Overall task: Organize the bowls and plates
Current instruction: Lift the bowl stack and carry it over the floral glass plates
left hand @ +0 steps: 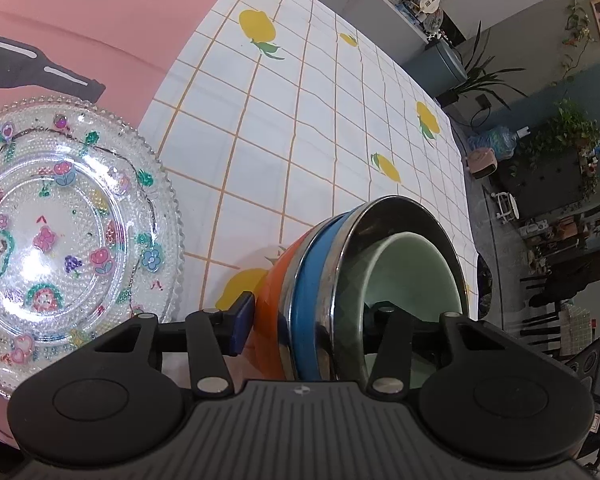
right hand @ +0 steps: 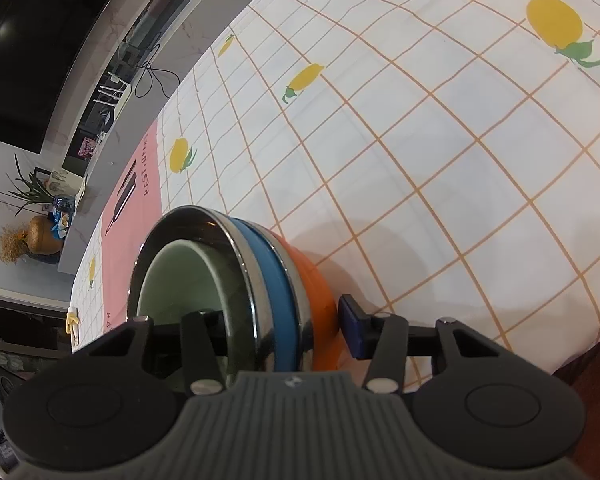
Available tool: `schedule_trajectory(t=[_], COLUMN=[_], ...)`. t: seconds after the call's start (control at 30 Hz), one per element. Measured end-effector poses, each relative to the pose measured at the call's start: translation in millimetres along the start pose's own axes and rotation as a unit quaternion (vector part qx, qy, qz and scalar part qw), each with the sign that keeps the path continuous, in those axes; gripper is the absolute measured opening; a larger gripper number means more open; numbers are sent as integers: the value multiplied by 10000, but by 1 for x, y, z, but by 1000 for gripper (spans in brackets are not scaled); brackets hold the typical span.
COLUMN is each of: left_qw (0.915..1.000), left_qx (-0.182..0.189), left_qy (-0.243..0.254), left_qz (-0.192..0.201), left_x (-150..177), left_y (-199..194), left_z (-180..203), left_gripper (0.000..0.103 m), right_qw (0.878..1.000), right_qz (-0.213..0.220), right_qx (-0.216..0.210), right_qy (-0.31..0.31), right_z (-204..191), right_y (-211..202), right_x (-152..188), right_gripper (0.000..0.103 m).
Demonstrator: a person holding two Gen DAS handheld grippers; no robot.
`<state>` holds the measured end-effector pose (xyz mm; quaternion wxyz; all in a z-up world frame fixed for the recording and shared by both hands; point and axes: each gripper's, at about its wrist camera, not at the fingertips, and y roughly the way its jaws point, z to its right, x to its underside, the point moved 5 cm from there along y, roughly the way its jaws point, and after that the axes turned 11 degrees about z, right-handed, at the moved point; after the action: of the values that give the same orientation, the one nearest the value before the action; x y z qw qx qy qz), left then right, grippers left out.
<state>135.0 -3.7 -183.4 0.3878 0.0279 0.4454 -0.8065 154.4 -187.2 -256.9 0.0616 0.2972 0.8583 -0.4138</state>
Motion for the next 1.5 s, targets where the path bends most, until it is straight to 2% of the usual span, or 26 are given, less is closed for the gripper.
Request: schedule_trajectory(t=[0.4, 0.73, 1.2, 1.5], left_qw=[10000, 9999, 9977, 9940], left_qx=[-35, 37, -71, -173], left_qy=[23, 99, 139, -91], left_qz=[-17, 134, 667, 1079], left_x=[2, -1, -32, -55], left_y=[-2, -26, -89, -122], left_z=[2, 9, 4, -21], left_gripper=[54, 54, 54, 54], right_qw=[10000, 9999, 9974, 9928], right_qz=[-18, 76, 28, -110], right_qx=[70, -29, -540, -838], right_qy=[4, -84, -468, -850], right_z=[-1, -14, -76, -127], right_y=[-4, -19, -33, -23], right_x=[1, 1, 12, 26], right_gripper=[47, 47, 47, 47])
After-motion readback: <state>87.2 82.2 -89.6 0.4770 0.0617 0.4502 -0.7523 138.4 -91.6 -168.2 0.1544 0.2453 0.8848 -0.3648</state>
